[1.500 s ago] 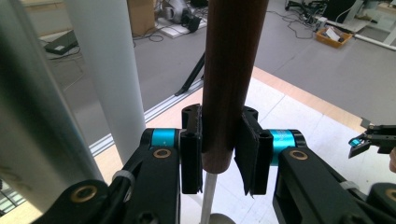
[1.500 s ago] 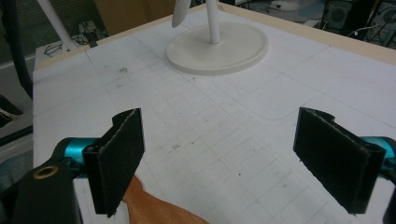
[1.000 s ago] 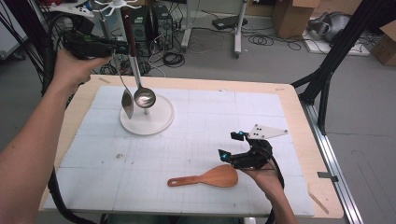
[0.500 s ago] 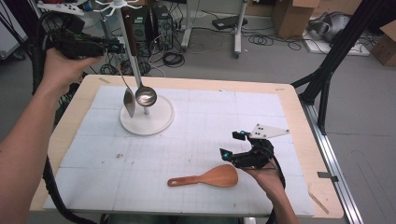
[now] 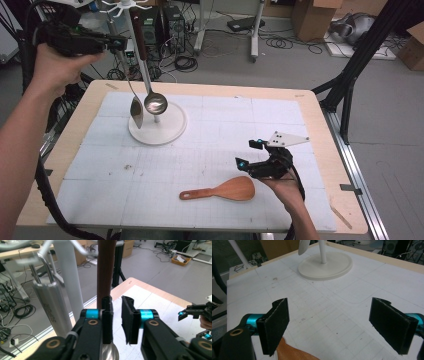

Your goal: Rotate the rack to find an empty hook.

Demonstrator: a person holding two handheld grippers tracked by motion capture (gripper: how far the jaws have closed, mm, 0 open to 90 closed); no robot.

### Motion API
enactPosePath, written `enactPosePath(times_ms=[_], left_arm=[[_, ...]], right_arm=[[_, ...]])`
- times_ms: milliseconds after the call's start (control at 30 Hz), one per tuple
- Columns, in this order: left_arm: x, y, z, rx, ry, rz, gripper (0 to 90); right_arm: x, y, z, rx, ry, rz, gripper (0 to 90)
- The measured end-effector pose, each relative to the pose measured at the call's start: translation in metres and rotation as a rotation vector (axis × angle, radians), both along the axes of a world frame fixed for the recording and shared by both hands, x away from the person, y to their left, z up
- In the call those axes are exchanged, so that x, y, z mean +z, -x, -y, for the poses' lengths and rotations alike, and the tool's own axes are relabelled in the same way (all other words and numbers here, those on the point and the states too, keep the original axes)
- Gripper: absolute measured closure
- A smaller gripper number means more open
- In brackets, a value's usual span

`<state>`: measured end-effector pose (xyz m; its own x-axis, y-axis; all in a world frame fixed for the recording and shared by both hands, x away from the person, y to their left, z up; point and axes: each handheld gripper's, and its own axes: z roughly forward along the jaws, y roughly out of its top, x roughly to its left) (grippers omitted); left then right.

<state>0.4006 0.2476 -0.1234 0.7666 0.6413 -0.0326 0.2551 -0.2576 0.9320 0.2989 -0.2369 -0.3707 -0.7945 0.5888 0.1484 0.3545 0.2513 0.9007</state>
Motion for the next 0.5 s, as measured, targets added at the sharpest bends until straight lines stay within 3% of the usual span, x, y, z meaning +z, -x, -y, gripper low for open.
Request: enactPosePath(times_ms=[233, 500], left_arm=[[0.012, 0.002, 0.0, -0.002, -0.005, 0.007, 88.5], [0.022, 0.0, 0.001, 0.009, -0.001, 0.01, 89.5]], right_arm=[[0.0, -0.001, 0.001, -0.002, 0.001, -0.003, 15.5], [-0.001, -0.001, 0.004, -0.007, 0.0, -0.003, 15.5]])
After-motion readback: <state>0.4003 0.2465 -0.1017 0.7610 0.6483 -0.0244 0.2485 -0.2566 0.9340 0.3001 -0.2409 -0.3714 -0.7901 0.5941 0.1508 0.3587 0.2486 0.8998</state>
